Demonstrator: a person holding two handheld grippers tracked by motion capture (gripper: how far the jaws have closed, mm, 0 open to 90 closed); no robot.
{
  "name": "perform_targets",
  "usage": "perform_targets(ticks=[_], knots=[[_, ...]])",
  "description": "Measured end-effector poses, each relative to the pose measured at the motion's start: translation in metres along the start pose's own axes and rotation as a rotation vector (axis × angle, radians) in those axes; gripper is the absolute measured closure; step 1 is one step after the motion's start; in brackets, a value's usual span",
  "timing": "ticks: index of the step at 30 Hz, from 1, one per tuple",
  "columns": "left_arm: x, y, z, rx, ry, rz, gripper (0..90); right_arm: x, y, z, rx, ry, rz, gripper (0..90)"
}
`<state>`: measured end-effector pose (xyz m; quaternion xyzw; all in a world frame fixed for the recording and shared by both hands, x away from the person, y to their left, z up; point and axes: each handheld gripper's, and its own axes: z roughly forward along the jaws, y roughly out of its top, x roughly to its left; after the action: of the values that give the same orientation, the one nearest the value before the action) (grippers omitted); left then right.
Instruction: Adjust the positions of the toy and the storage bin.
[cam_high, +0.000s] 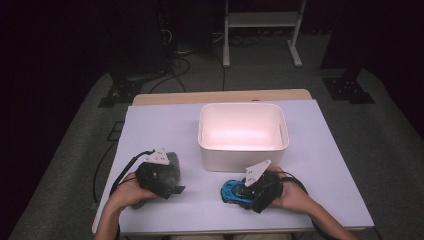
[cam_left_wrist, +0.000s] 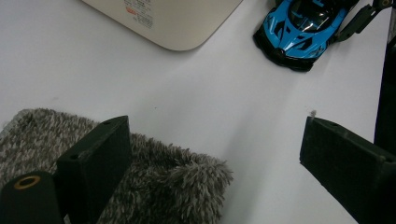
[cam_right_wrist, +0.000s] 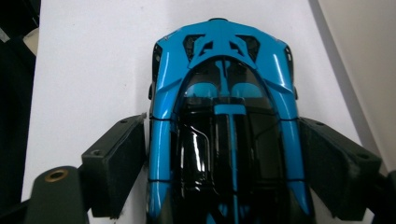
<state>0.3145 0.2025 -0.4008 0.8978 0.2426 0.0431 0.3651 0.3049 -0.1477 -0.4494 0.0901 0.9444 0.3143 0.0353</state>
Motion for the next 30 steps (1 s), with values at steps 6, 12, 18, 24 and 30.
perform_targets(ticks=[6, 12, 18, 24, 30], knots=[[0.0004, -0.0008, 0.0029, 0.01, 0.0, 0.0, 8.7, 0.0018, -0.0003, 0.0014, -0.005, -0.015, -0.009, 15.5], [0.0003, -0.0006, 0.0013, 0.003, 0.004, 0.0, 8.7, 0.0006, 0.0012, 0.0022, 0.014, -0.009, 0.013, 14.7], [0.0004, -0.0007, 0.0006, 0.003, 0.004, 0.0, 8.7, 0.0005, 0.0026, 0.0026, 0.026, -0.01, 0.019, 14.6], [0.0002, -0.0007, 0.0016, 0.002, 0.003, 0.0, 8.7, 0.0009, 0.0026, 0.0025, 0.027, -0.012, 0.022, 15.1], [0.0002, -0.0007, 0.0026, 0.006, -0.002, 0.001, 8.7, 0.0021, 0.0037, 0.001, 0.035, -0.01, 0.019, 20.0]])
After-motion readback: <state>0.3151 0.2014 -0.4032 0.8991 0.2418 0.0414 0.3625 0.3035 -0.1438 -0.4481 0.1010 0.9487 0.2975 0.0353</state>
